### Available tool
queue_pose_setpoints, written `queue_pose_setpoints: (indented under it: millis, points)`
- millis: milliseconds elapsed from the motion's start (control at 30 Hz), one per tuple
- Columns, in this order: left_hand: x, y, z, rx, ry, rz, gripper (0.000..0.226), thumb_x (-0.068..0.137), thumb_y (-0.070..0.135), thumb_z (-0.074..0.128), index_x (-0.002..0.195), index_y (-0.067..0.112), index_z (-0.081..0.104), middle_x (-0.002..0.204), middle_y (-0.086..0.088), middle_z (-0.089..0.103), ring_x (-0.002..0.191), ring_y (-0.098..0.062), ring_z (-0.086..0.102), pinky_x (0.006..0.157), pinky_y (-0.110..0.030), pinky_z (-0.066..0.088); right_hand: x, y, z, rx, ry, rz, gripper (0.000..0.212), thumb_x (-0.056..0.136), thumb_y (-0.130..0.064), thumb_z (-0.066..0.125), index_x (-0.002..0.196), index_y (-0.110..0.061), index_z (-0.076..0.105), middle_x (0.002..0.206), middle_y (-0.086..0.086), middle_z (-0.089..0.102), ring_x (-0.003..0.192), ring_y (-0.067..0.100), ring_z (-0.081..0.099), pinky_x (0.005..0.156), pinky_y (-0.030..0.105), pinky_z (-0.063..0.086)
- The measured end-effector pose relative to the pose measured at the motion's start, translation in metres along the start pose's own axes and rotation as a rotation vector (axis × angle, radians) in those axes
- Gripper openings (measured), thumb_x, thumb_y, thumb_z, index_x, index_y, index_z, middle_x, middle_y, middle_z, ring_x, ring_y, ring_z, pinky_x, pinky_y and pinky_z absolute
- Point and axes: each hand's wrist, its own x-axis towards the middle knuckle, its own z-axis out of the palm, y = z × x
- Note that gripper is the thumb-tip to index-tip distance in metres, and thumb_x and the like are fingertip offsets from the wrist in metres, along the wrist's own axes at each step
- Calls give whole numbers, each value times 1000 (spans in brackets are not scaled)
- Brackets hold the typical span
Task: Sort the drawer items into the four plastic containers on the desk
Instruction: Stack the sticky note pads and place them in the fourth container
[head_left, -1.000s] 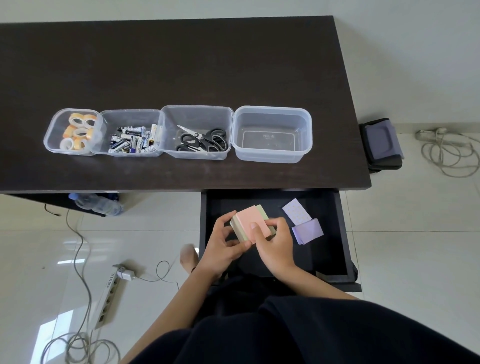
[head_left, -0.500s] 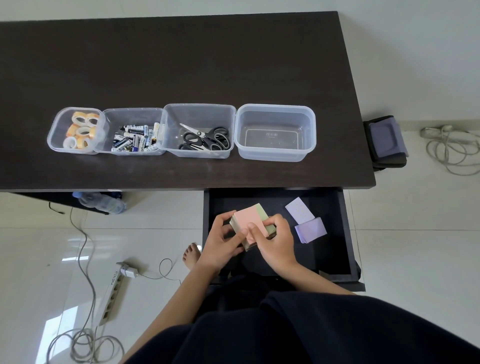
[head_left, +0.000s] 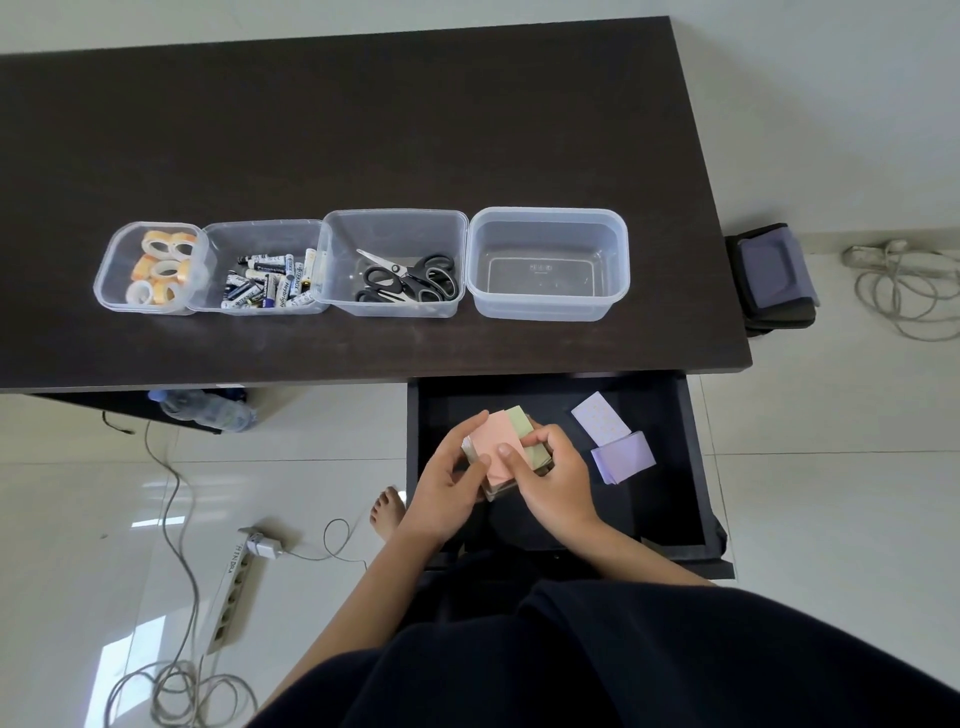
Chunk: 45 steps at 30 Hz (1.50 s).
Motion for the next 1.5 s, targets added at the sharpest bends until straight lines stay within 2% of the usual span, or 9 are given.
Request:
queue_pose_setpoints:
  millis: [133,267,367,500,600,700,900,1367,1500]
  points:
    - [-1,2,3,-26,0,-31,36,96,3,47,116,30,60,113,-7,61,83,-5,64,69,-21,54,1,5,0,29,-8,7,21,82,-26,72,88,-16,55,95,-18,63,90,-3,60,71,13,47]
    - [-3,-1,3,-7,-10,-28,41,90,0,56,119,29,59,119,-5,58,90,-13,63,80,-34,58,3,10,-3,35,-22,22,19,83,-28,71,86,-17,56,91,-14,64,87,2,61,70,15,47]
    - [-3,-1,5,-39,-6,-46,43,88,-3,59,118,28,59,117,-2,54,90,-13,60,75,-28,58,5,14,-7,80,-3,75,14,88,-28,64,81,-17,58,88,-10,65,84,4,61,71,17,47]
    - [-3,-4,4,-24,4,-77,46,85,-4,61,115,31,60,113,2,53,81,-10,55,76,-34,55,18,24,-19,199,317,282,26,90,-35,60,71,-18,53,71,-5,58,68,7,54,67,18,41]
    - [-3,-7,0,-7,23,-95,46,84,-2,64,115,32,61,122,-1,51,87,-14,56,72,-29,57,32,45,-31,139,584,375,18,89,-28,62,90,-10,59,99,9,61,90,26,61,74,27,42]
    - [-4,-9,-3,3,31,-95,47,83,-2,65,112,35,62,124,-4,50,88,-17,57,71,-27,57,42,63,-39,139,701,548,30,87,-24,65,113,-10,56,128,18,44,108,35,54,80,32,42]
    - [-6,-14,-7,44,44,-123,47,83,0,66,112,37,62,123,-4,52,87,-18,58,75,-31,59,53,84,-41,119,619,763,57,78,-27,74,126,-22,45,136,19,33,118,41,46,93,44,47]
    - [-15,-18,-8,97,56,-155,49,83,3,66,110,43,62,124,-2,52,88,-19,60,83,-44,58,55,85,-37,250,621,588,50,76,-9,75,116,-21,47,129,18,49,95,33,61,73,31,47]
    - [-14,-18,-6,95,53,-148,51,80,4,68,109,46,63,124,-3,52,88,-21,59,84,-45,57,52,79,-42,347,626,518,48,73,-7,77,111,-21,53,122,16,59,95,25,62,79,29,48]
